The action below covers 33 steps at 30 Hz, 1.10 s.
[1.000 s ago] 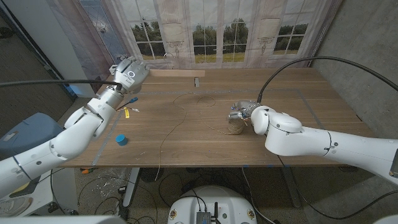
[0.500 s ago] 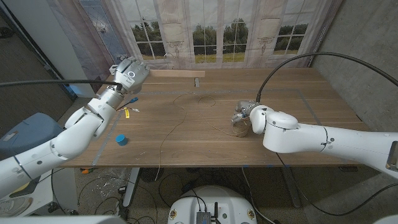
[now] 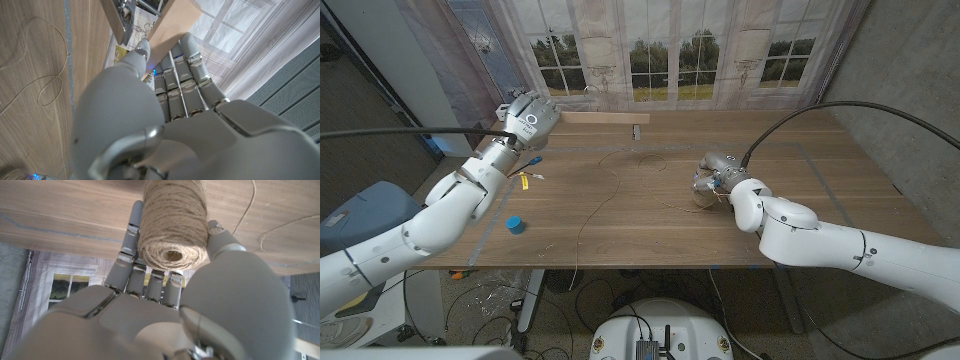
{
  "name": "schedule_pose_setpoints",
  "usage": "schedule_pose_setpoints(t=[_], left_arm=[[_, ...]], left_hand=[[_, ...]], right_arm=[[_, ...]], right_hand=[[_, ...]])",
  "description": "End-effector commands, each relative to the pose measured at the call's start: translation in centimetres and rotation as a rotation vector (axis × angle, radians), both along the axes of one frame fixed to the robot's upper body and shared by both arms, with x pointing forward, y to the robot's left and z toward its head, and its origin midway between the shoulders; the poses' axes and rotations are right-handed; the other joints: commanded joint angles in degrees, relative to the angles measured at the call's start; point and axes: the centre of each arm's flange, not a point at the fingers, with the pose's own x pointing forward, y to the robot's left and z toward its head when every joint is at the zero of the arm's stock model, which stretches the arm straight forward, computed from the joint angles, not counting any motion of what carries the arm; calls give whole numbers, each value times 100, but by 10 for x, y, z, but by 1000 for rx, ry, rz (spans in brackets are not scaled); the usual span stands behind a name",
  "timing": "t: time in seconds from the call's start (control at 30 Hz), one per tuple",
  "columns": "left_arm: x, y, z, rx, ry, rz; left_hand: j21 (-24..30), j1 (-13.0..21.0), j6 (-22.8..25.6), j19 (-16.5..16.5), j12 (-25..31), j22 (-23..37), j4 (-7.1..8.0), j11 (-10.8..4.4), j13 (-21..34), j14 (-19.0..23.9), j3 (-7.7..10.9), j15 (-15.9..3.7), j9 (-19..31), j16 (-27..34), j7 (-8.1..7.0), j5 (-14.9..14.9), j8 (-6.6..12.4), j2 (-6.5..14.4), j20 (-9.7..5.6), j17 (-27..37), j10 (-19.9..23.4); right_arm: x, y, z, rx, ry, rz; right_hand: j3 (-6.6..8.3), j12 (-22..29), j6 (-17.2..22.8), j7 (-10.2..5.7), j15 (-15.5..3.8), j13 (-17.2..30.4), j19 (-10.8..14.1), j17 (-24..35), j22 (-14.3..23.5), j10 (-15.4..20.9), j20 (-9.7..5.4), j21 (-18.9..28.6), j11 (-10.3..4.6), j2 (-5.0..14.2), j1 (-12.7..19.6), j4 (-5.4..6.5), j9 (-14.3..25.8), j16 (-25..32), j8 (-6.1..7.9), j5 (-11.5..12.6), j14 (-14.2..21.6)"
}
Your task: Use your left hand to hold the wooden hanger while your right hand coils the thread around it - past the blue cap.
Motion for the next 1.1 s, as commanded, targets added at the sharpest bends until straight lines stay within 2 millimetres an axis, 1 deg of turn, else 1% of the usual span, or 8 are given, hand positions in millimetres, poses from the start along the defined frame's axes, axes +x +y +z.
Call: schedule_pose_setpoints(t=[0.03,0.5,0.77,1.1], left_arm=[[3,0,1,-5,-9,-21],[7,3,8,-30,-29,-40],[10,3,11,-54,-37,-74],[14,4,17,-99,-39,-135]], left_hand=[[32,61,666,-21,-11,27,113,-777,382,1070,188,-1513,1059,22,-616,130,0,262,-512,1837,837],[50,50,678,-22,-30,26,104,-775,397,1091,209,-1515,1063,5,-612,130,-9,257,-520,1863,847],[62,44,666,-22,-39,26,99,-781,409,1097,222,-1516,1073,-12,-611,130,-18,254,-521,1870,855],[79,36,676,-20,-57,26,92,-781,414,1112,240,-1516,1074,-29,-609,129,-30,251,-525,1889,876]], right_arm=[[-8,-18,0,120,-262,74],[-2,-35,5,355,-470,167],[10,-40,14,518,-527,289],[18,-43,30,654,-556,441]], right_hand=[[65,-28,121,37,-2080,-8,128,113,47,80,-608,99,-6,1562,1651,-122,32,-70,8,-18,1451],[-33,-53,215,50,-2079,-27,77,62,105,149,-602,296,-2,1538,1736,-97,41,-173,-18,-6,1550],[-67,-65,228,53,-2077,-20,54,49,123,157,-601,369,7,1531,1766,-91,45,-210,-36,-4,1576],[-105,-72,222,69,-2075,-3,8,48,144,174,-600,459,21,1528,1808,-86,51,-253,-68,-1,1599]])
